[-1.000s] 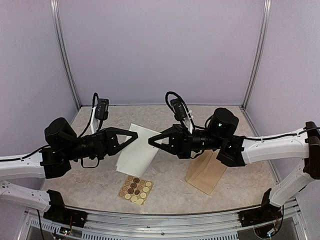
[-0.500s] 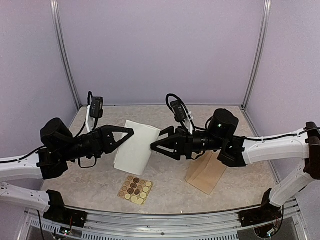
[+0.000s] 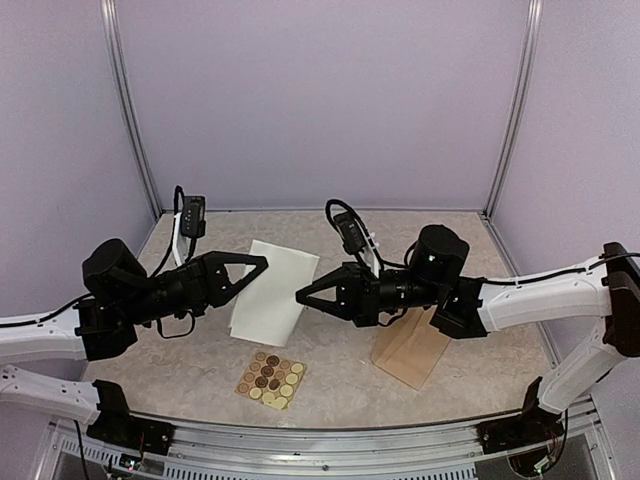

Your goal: Place the letter into the envelope and seal it

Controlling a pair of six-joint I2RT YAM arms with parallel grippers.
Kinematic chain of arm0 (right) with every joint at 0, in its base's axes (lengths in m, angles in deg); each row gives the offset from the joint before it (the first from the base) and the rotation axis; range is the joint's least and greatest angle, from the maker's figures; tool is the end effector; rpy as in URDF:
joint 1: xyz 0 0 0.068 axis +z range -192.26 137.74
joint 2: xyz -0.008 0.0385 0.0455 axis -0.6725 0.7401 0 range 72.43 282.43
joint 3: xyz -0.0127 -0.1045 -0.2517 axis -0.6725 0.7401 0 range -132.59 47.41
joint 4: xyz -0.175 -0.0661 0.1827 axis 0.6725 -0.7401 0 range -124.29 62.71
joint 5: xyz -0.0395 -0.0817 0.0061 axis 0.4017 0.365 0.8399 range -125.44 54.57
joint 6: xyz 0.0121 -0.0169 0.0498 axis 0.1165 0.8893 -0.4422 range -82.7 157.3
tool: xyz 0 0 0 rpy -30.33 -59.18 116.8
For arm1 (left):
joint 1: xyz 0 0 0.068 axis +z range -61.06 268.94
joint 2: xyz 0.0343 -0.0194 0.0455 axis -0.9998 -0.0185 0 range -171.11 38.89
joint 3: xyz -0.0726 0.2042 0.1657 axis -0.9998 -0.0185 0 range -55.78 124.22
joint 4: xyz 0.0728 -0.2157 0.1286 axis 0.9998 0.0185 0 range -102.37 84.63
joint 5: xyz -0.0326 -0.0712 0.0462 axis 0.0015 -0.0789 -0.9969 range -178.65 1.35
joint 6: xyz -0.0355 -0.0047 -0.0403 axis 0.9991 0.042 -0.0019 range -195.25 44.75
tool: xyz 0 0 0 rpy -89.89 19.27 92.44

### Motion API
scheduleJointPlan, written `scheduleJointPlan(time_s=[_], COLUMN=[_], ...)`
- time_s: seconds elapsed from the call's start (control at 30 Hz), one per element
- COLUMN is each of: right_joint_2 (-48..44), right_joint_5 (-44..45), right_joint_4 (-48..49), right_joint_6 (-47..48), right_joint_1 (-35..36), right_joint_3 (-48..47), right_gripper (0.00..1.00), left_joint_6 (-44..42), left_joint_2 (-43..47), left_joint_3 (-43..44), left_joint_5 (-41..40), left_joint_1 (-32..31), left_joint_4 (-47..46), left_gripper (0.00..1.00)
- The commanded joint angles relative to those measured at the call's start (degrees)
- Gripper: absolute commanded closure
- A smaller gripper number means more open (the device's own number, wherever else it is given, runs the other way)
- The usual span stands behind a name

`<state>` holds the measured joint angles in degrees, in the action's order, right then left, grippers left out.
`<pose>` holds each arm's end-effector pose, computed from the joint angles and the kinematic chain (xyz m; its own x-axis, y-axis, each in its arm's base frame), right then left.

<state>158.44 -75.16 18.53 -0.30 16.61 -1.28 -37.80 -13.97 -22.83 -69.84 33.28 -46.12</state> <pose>0.1527 0.2969 0.2911 -0.5406 0.0127 -0.8412 -0.8271 -0.1908 0.5287 0.1124 -0.1848 0.3227 -0.4755 -0.3244 -0.8177 0.8428 0.0986 -0.5292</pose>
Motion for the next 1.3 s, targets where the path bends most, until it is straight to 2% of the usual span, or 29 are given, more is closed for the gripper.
scheduleJointPlan(time_s=[0.0, 0.07, 0.13, 0.2, 0.27, 0.4, 0.43, 0.47, 0.53, 0.57, 0.73, 0.8, 0.83, 0.87, 0.93, 1.03, 1.1, 1.17, 1.27], right_joint_2=[-1.07, -0.22, 0.63, 1.39, 2.22, 3.75, 4.13, 4.30, 4.30, 4.02, 3.46, 4.25, 4.63, 4.82, 5.39, 6.17, 6.73, 7.25, 7.08], right_joint_5=[1.26, -0.16, -1.42, -2.05, -2.38, -3.22, -3.32, -3.40, -3.13, -2.61, -2.01, -2.71, -2.97, -3.06, -3.14, -3.33, -3.52, -3.48, -2.60], right_joint_4=[-0.27, 0.10, 1.15, 1.31, 1.48, 1.88, 2.00, 2.32, 2.52, 2.47, 1.84, 1.72, 1.78, 1.89, 2.13, 1.89, 1.88, 1.87, 2.95], right_joint_6=[0.72, 0.29, -0.14, -0.11, -0.15, -0.59, -0.72, -0.82, -1.05, -1.02, -0.76, -0.87, -1.03, -1.14, -1.30, -1.20, -1.22, -1.31, -1.50], right_joint_1=[0.43, 0.53, 0.90, 1.43, 1.87, 2.53, 2.70, 2.80, 2.83, 2.83, 2.82, 2.89, 3.03, 3.13, 3.47, 3.85, 4.06, 4.10, 4.21], right_joint_3=[0.98, 0.51, 0.12, -0.46, -1.19, -2.06, -2.19, -2.20, -1.80, -1.43, -0.48, -0.73, -0.80, -0.85, -1.02, -1.55, -1.69, -1.76, -0.46], right_gripper=[1.00, 0.74, 0.56, 0.47, 0.46, 0.47, 0.52, 0.65, 0.98, 1.00, 1.00, 0.71, 0.61, 0.56, 0.53, 0.60, 0.77, 1.00, 1.00], left_joint_6=[-0.41, -0.36, -0.29, -0.22, -0.12, -0.05, 0.03, -0.01, -0.02, -0.01, -0.03, 0.07, 0.03, 0.07, 0.08, 0.14, 0.29, 0.43, 0.52], left_joint_2=[1.26, 1.35, 1.40, 1.44, 1.29, 1.34, 1.29, 1.27, 1.35, 1.48, 2.09, 2.10, 2.07, 2.06, 2.03, 1.98, 1.82, 1.80, 2.04], left_joint_3=[-0.80, -0.91, -0.94, -0.92, -1.00, -1.09, -1.09, -1.15, -1.20, -1.20, -1.56, -1.54, -1.57, -1.51, -1.40, -1.44, -1.46, -1.47, -1.55], left_joint_5=[-1.67, -1.81, -1.85, -1.87, -1.95, -2.11, -2.12, -2.09, -2.14, -2.26, -2.72, -2.60, -2.58, -2.55, -2.78, -2.98, -3.09, -3.16, -3.15], left_joint_1=[0.11, 0.18, 0.20, 0.31, 0.33, 0.46, 0.46, 0.51, 0.55, 0.62, 0.90, 0.99, 0.99, 0.99, 1.07, 1.16, 1.26, 1.39, 1.49], left_joint_4=[-0.96, -1.02, -1.19, -1.30, -1.45, -1.82, -1.88, -1.87, -1.85, -1.77, -1.50, -1.55, -1.53, -1.57, -1.64, -1.58, -1.52, -1.66, -1.30], left_gripper=[1.00, 1.00, 1.00, 1.00, 1.00, 1.00, 1.00, 1.00, 1.00, 1.00, 1.00, 1.00, 1.00, 1.00, 1.00, 1.00, 1.00, 1.00, 1.00])
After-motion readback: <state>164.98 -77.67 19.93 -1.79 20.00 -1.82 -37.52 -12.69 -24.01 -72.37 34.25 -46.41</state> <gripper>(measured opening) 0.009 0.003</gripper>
